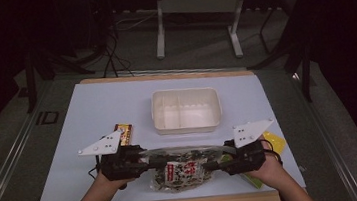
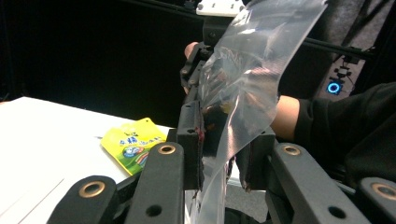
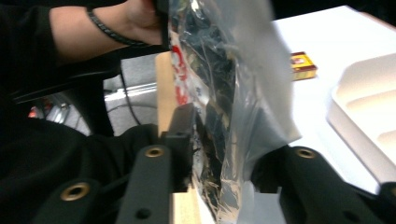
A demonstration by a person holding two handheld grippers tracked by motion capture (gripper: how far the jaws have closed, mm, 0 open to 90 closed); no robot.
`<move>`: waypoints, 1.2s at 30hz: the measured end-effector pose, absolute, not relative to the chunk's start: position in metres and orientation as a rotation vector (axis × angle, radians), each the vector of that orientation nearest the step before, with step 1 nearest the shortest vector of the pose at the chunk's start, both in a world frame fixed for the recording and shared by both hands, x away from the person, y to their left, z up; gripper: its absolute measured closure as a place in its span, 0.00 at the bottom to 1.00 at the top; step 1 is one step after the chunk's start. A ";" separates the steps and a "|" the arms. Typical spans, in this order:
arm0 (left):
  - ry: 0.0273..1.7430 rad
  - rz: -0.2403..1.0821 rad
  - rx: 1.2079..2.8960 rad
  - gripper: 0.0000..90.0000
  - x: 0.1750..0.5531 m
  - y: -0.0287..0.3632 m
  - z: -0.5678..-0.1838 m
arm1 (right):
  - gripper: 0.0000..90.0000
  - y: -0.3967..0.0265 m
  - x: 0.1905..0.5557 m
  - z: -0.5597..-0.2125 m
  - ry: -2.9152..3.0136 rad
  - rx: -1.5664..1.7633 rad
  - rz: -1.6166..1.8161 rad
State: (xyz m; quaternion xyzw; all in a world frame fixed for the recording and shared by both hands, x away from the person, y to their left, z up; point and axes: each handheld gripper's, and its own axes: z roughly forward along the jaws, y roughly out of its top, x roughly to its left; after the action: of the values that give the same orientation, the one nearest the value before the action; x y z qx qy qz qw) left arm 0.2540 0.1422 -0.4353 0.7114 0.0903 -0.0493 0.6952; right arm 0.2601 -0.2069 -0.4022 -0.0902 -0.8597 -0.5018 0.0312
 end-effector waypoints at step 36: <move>0.526 0.294 1.595 0.00 0.244 0.169 -0.435 | 0.85 -0.235 0.276 -0.358 -2.682 -0.429 -1.699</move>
State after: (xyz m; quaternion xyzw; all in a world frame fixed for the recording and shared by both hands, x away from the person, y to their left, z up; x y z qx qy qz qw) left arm 0.2443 0.1690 -0.4345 0.7044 0.2323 0.1297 0.6581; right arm 0.2760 -0.2347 -0.3585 -0.1340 -0.8368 -0.5300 -0.0309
